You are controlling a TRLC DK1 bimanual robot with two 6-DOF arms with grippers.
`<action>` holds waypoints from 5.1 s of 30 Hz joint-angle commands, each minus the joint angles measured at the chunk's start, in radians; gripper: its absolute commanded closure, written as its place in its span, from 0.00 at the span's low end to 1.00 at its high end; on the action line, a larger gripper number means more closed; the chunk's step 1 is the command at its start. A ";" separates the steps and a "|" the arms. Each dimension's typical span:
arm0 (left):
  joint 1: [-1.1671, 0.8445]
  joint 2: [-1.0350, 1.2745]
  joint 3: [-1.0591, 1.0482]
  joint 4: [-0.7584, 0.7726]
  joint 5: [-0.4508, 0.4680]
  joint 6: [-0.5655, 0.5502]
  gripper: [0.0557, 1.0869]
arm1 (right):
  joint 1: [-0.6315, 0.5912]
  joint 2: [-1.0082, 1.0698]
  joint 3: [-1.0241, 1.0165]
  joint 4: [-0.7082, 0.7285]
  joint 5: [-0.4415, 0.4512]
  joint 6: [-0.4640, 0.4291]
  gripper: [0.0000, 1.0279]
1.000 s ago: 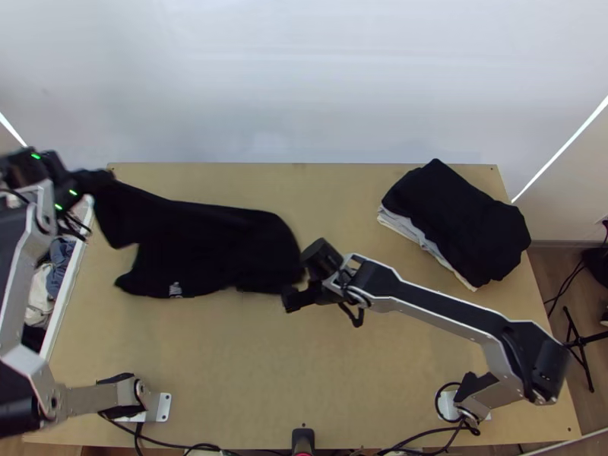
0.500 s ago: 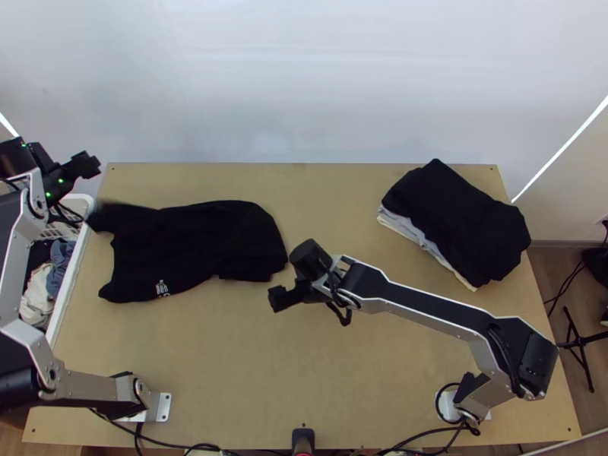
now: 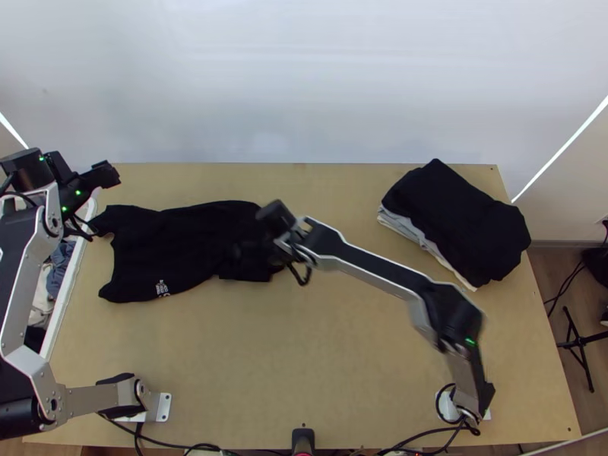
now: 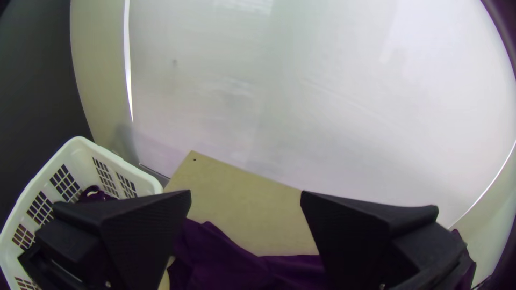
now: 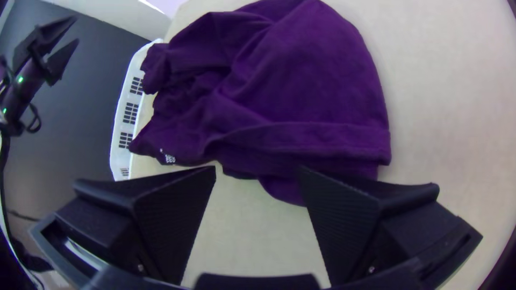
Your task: Fold the t-shirt
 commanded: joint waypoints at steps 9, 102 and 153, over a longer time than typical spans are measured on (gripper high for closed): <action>0.007 -0.022 -0.065 0.014 -0.007 0.039 0.04 | -0.029 0.357 0.486 -0.272 -0.024 0.163 0.44; -0.321 0.445 -0.206 0.258 -0.030 0.257 0.08 | -0.409 -0.452 -0.436 0.129 0.373 -0.032 0.97; -0.815 -0.062 -0.347 -0.494 0.135 0.181 0.97 | -0.518 -0.600 -0.477 0.115 0.148 -0.094 0.97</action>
